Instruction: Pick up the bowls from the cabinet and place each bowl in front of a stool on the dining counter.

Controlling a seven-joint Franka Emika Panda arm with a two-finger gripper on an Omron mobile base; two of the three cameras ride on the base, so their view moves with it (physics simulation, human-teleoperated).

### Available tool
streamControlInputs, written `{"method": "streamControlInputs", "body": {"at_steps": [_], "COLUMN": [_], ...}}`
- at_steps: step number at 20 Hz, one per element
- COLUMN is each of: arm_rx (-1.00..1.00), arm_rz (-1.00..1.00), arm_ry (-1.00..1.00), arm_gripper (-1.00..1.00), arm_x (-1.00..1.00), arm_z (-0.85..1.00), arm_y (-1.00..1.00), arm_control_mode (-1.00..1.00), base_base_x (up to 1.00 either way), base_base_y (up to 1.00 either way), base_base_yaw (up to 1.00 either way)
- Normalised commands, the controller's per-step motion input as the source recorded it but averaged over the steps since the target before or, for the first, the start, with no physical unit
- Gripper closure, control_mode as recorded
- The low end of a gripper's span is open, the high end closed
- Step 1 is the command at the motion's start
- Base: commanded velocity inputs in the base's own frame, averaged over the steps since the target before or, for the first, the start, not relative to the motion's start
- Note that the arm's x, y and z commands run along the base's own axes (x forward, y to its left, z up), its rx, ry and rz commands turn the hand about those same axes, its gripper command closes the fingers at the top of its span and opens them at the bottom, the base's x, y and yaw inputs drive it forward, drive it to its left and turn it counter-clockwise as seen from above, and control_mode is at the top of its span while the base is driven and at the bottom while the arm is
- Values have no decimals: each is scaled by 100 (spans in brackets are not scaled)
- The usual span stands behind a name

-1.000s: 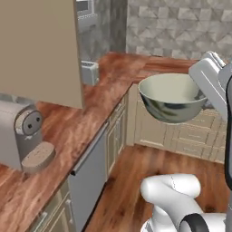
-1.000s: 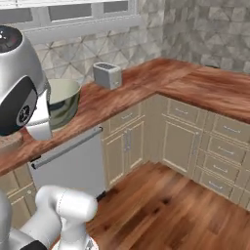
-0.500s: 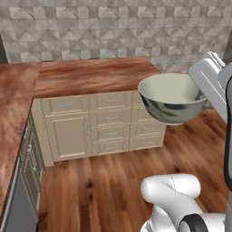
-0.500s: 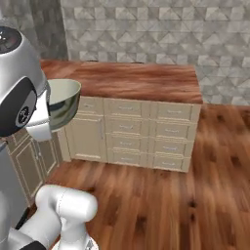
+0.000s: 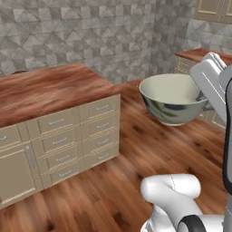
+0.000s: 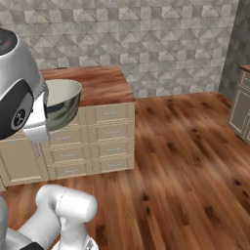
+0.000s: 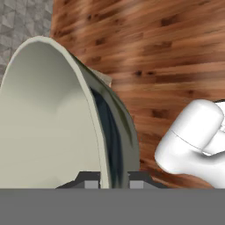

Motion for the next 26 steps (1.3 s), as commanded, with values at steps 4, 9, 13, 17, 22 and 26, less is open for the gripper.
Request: {"method": "streamControlInputs", "body": {"at_steps": [4, 9, 13, 17, 22, 26], "arm_rx": [0, 0, 0, 0, 0, 0], "arm_rz": [0, 0, 0, 0, 0, 0], "arm_ry": [0, 0, 0, 0, 0, 0], "arm_gripper": [100, 100, 100, 100, 100, 100], "arm_x": [0, 0, 0, 0, 0, 0], "arm_z": [0, 0, 0, 0, 0, 0], "arm_y": [0, 0, 0, 0, 0, 0], "arm_control_mode": [100, 100, 100, 100, 100, 100], "base_base_x": [100, 100, 100, 100, 100, 97], "base_base_y": [-11, -54, -97, -97, -100, -100], "base_base_yaw": [-10, 1, 13, 17, 26, 34]}}
